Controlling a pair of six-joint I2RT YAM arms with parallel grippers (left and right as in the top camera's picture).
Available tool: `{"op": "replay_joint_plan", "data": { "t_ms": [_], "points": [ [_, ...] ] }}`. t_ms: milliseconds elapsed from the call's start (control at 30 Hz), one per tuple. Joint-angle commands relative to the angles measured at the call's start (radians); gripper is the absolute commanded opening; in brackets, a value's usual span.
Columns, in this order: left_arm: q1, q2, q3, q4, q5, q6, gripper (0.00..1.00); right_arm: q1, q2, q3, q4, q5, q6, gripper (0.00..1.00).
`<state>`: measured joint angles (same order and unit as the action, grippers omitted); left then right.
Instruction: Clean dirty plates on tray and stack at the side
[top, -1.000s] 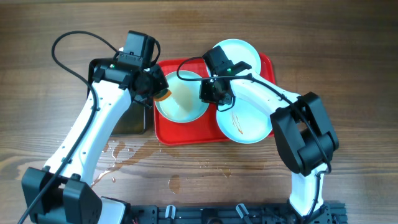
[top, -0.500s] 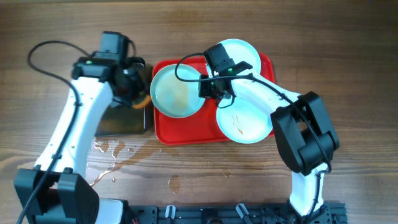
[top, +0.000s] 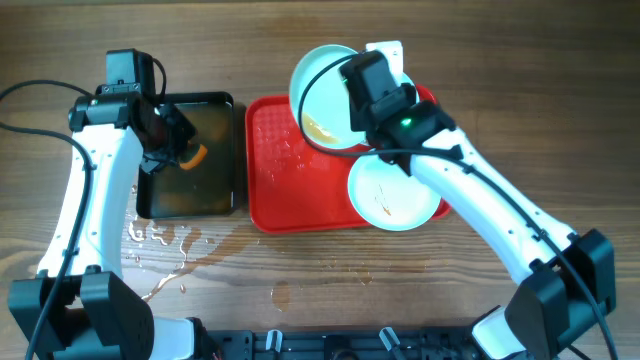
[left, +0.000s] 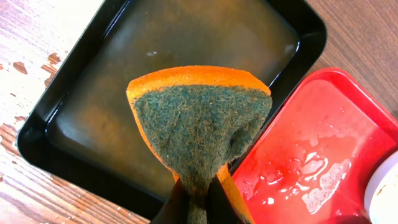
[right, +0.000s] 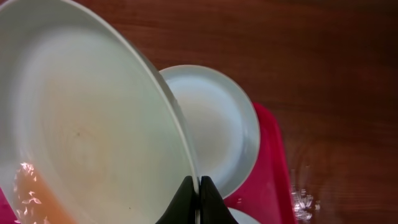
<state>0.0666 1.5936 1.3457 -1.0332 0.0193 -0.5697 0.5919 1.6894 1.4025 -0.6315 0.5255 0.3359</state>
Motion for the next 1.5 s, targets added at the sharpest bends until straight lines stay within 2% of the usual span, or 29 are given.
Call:
{"op": "replay_joint_plan", "data": {
  "t_ms": [0, 167, 367, 567, 667, 833, 900, 1000, 1067, 1100, 1200, 1333, 1467],
  "points": [
    [0.004, 0.006, 0.003, 0.005, -0.013, 0.016, 0.04, 0.098, 0.008, 0.005, 0.004, 0.299, -0.055, 0.04],
    [0.004, 0.006, 0.003, 0.008, -0.013, 0.016, 0.04, 0.212, 0.022, 0.003, 0.018, 0.454, -0.124, 0.04],
    [0.004, 0.006, 0.003, 0.008, -0.013, 0.016, 0.04, 0.272, 0.022, 0.003, 0.026, 0.599, -0.153, 0.04],
    [0.004, 0.006, 0.003, 0.008, -0.013, 0.016, 0.04, 0.282, 0.022, 0.003, 0.045, 0.601, -0.142, 0.04],
    [0.004, 0.006, 0.003, 0.008, -0.013, 0.016, 0.04, 0.282, 0.019, 0.003, 0.043, 0.599, -0.069, 0.04],
    [0.004, 0.006, 0.003, 0.008, -0.013, 0.016, 0.04, 0.247, -0.061, 0.003, -0.018, 0.400, 0.015, 0.04],
    [0.004, 0.006, 0.003, 0.008, -0.013, 0.016, 0.04, 0.180, -0.122, 0.003, -0.079, 0.298, 0.077, 0.04],
    [0.004, 0.006, 0.003, 0.009, -0.013, 0.016, 0.04, -0.015, -0.211, 0.003, -0.159, 0.085, 0.091, 0.04],
    [0.004, 0.006, 0.003, 0.009, -0.013, 0.016, 0.04, -0.181, -0.243, 0.003, -0.211, -0.061, 0.093, 0.04],
    [0.004, 0.006, 0.003, 0.009, -0.013, 0.016, 0.04, -0.328, -0.243, 0.003, -0.246, -0.171, 0.090, 0.04],
    [0.004, 0.006, 0.003, 0.009, -0.013, 0.016, 0.04, -0.564, -0.216, -0.018, -0.275, -0.332, 0.082, 0.04],
    [0.004, 0.006, 0.003, 0.009, -0.013, 0.016, 0.04, -0.802, -0.164, -0.119, -0.259, -0.393, 0.087, 0.04],
    [0.004, 0.006, 0.003, 0.008, -0.013, 0.016, 0.04, -0.967, -0.078, -0.220, -0.202, -0.393, 0.110, 0.04]
  ]
}}
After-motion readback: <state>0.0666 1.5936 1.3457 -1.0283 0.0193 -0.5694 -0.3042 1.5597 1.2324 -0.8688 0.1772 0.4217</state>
